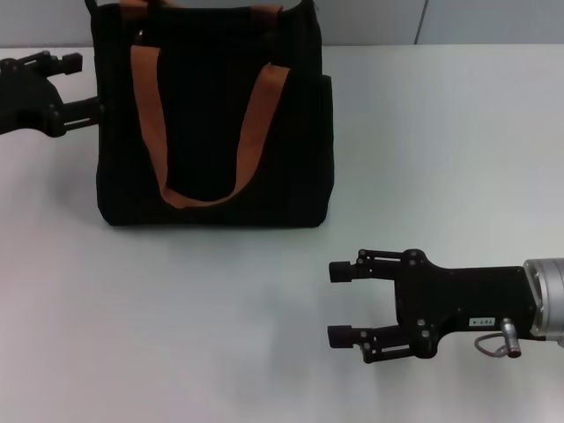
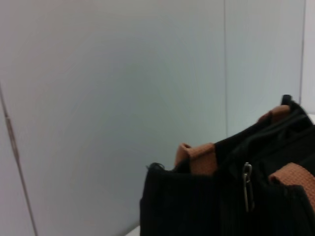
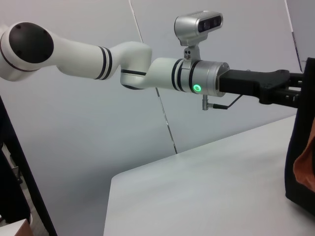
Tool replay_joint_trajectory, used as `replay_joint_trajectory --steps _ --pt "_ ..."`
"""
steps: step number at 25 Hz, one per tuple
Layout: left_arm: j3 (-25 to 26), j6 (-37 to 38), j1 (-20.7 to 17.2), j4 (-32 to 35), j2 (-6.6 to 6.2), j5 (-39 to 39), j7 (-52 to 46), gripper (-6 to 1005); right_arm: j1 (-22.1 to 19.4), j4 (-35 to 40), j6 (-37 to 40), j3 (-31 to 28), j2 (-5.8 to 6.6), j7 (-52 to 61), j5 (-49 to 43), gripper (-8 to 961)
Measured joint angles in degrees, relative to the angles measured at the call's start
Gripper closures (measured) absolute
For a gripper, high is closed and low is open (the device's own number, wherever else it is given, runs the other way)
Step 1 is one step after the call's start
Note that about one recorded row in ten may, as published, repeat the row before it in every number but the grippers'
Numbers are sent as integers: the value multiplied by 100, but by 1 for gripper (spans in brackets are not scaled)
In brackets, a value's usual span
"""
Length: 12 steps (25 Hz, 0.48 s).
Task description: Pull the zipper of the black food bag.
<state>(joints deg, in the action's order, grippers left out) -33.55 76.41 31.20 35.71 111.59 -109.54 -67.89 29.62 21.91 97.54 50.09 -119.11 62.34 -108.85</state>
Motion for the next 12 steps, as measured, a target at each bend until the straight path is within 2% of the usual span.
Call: replay_joint_trajectory --steps 4,7,12 --pt "0 -78 31 36 3 0 2 265 0 8 3 -14 2 9 4 135" --pt "49 35 -120 259 -63 48 -51 266 0 8 -1 -17 2 12 11 135" --pt "59 -53 -310 375 -98 116 -14 269 0 7 3 -27 -5 12 13 135"
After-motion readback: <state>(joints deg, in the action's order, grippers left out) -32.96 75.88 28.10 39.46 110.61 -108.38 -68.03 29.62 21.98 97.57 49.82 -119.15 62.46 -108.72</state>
